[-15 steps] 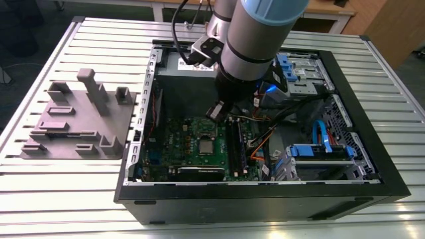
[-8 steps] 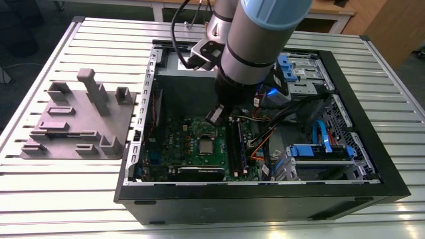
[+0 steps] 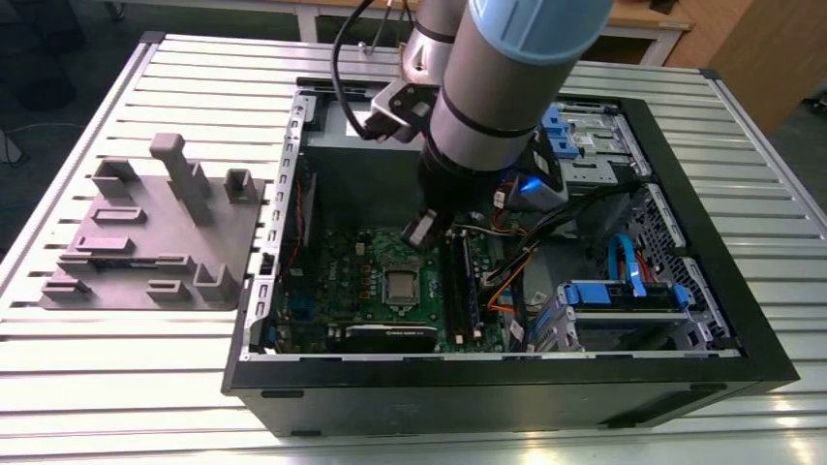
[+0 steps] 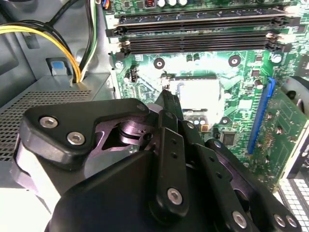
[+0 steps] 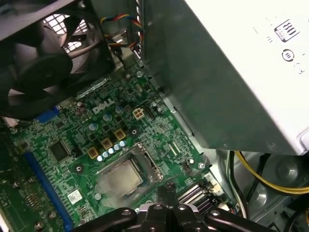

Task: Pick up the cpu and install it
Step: 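Close the cpu cover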

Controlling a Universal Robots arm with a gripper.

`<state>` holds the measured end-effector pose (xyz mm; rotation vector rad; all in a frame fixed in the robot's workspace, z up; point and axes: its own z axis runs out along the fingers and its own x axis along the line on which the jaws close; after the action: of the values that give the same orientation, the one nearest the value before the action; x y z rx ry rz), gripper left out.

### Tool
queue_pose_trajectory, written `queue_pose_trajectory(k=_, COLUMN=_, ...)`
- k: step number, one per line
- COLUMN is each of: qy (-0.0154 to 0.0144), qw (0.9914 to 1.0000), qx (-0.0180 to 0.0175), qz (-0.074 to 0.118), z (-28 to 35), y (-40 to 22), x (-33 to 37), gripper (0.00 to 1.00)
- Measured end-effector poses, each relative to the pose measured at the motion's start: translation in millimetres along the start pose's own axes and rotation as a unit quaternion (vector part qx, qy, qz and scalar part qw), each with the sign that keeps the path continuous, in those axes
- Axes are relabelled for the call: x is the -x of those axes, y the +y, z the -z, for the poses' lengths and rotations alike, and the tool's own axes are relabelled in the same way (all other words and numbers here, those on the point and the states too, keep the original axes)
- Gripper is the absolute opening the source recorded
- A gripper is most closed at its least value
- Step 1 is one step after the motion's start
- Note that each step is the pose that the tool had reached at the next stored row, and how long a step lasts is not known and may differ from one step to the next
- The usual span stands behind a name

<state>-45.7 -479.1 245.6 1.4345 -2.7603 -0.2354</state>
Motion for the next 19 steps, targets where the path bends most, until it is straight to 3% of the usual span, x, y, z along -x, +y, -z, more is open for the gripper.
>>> queue_pose_trajectory(k=8, qy=0.0028, qw=0.99999, qx=-0.0017, qz=0.002, z=0.5, y=-1.6, x=-7.2, gripper=0.1)
queue_pose_trajectory(k=19, qy=0.0043, qw=0.99995, qx=-0.0018, qz=0.008, z=0.2, y=4.7, x=-22.7, gripper=0.1)
